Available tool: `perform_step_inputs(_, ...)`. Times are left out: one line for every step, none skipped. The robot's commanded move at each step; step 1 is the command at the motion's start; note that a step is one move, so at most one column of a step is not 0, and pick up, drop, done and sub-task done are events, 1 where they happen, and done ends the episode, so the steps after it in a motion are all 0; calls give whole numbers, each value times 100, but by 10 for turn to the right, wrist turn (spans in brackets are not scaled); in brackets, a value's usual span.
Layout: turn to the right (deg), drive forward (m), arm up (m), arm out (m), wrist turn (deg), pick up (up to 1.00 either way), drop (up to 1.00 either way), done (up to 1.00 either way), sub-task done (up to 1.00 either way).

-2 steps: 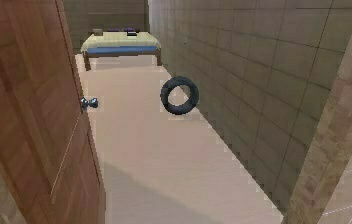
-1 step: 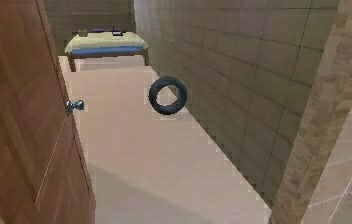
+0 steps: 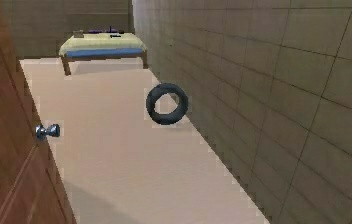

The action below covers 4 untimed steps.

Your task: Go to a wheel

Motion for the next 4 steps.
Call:
perform_step_inputs(-30, 0, 0, 0, 0, 0, 0, 0, 0)
perform_step_inputs(270, 0, 0, 0, 0, 0, 0, 0, 0)
perform_step_inputs(30, 0, 0, 0, 0, 0, 0, 0, 0)
perform_step_inputs(0, 20, 0, 0, 0, 0, 0, 0, 0)
